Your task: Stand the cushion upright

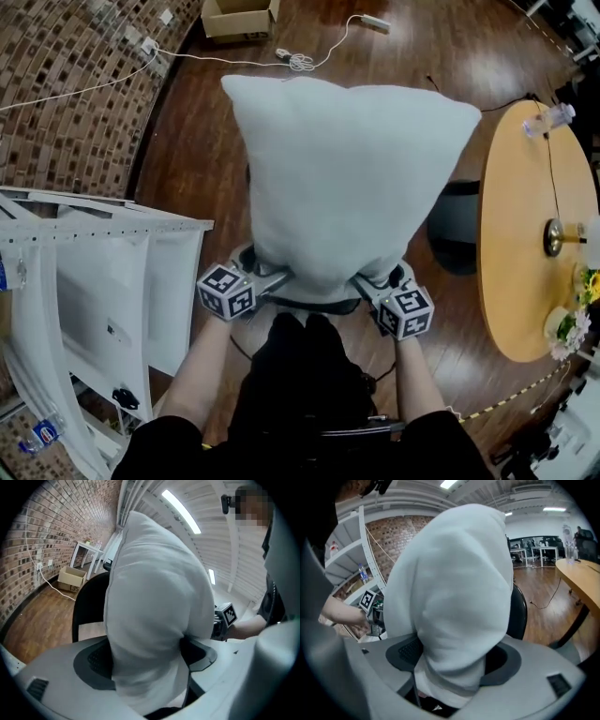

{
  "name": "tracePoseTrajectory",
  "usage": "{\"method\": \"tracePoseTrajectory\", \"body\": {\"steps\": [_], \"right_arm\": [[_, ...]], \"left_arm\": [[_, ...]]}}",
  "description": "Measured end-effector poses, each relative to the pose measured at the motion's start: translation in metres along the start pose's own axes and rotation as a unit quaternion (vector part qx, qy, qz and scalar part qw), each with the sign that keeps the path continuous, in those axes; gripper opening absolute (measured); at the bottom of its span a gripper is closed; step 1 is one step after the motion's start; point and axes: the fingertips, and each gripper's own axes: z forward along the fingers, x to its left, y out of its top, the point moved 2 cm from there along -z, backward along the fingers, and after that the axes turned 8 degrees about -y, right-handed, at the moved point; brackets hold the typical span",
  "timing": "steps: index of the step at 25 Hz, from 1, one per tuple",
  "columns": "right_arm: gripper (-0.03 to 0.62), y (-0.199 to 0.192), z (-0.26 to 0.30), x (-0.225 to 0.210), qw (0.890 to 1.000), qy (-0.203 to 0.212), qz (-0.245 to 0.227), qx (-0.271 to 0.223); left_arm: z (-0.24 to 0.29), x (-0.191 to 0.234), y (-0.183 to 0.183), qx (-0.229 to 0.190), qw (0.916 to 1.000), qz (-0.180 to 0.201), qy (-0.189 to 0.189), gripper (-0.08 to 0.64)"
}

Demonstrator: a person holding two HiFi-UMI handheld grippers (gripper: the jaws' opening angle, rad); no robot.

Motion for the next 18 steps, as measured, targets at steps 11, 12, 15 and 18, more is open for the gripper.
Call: {"method": "tracePoseTrajectory", "body": {"steps": [11,12,15,18], "right_arm": [[0.371,-0.079,0.051,-0.007,0.986,-0.071,-0.040,0.149],[0.373,-0.083,0.049,-0.008,0.986,-0.071,-0.039,0.146],[0.373,-0.088,0.039,-0.011,0.988,-0.067,-0.030,0.135],[0.360,-0.092,0.030,-0.009,0.989,-0.057,-0.015,0.138]], "left_arm": [[0.014,0.046,-0.077,0.126,0.9799,-0.036,0.150,0.356],[0.009,0.049,-0.081,0.116,0.9794,-0.056,0.155,0.342],[-0.004,0.050,-0.087,0.085,0.9782,-0.104,0.158,0.337],[-0.009,0.042,-0.084,0.071,0.9794,-0.102,0.159,0.324]]}}
